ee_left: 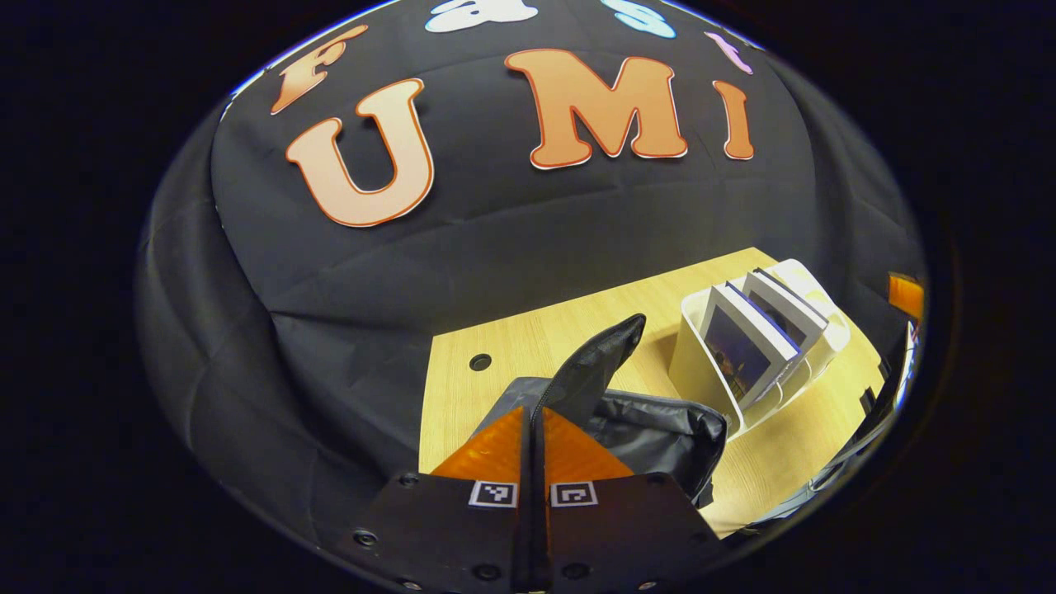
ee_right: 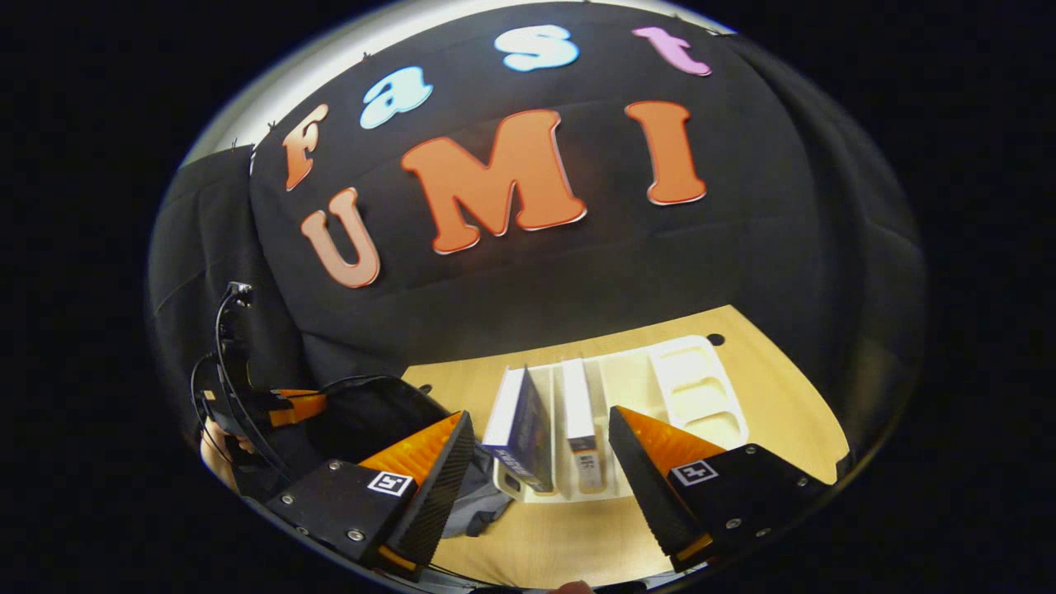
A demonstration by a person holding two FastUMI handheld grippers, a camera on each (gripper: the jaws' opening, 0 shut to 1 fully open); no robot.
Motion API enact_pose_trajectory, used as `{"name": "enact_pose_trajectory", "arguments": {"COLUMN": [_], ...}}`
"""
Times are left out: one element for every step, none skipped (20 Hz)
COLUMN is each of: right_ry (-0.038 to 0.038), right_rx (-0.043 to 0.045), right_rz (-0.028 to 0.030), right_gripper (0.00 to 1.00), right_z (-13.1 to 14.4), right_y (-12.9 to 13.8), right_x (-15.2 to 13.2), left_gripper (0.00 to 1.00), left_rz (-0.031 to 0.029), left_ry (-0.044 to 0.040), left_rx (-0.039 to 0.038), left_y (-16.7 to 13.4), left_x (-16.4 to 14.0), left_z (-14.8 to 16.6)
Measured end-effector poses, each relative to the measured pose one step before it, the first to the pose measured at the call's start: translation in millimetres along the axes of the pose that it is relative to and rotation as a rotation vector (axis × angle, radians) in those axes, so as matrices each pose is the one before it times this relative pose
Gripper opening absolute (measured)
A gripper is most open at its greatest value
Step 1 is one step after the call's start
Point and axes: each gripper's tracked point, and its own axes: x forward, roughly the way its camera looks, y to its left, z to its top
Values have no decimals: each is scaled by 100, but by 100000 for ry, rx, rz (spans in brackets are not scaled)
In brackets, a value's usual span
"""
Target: Open the schoolbag, grab two books from the bookshelf and put them into the schoolbag.
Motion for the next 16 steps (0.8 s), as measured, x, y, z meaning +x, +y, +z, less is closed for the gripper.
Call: {"name": "enact_pose_trajectory", "arguments": {"right_ry": [2913,3349,3885,3281,3471,5035,5357,5080,570,2118,3136,3597,3673,3466,3358,2388], "right_rx": [-1572,-1450,-2229,-3669,-3453,-2063,463,2745,358,-1536,-7,1423,1982,1678,903,-994], "right_rz": [1587,139,-1353,-4870,-3476,-1692,610,976,-1510,-2333,-1843,-537,-613,-606,-1832,-1542], "right_gripper": [98,97,98,98,98,98,98,98,98,98,98,98,98,98,98,99], "right_z": [802,759,415,269,256,-479,-227,-116,856,384,-221,-187,-228,-277,-317,-285], "right_y": [1399,1069,460,-122,156,190,465,355,400,-307,-91,241,175,-1,-303,-296], "right_x": [906,1306,1342,1426,1568,1303,946,208,557,941,853,975,790,1079,1383,1292], "left_gripper": [1,1,1,1,1,1,0,1,1,1,1,1,1,1,1,1], "left_rz": [-759,-766,-482,-1165,-1517,-1267,-997,-790,-432,-657,-688,-358,-187,-206,-222,21], "left_ry": [11,-104,-163,303,-692,-227,-36,181,139,26,149,-22,85,66,66,280], "left_rx": [1232,1390,920,324,377,158,196,309,253,105,148,125,-43,-306,-502,-362], "left_y": [-229,-169,-14,-255,-324,-119,-187,-82,65,41,141,253,306,295,223,249], "left_x": [127,84,-4,88,80,127,152,102,128,84,-38,20,-60,51,-2,97], "left_z": [-124,16,3,25,53,170,-13,34,-154,-114,-144,15,-165,-30,-126,-76]}}
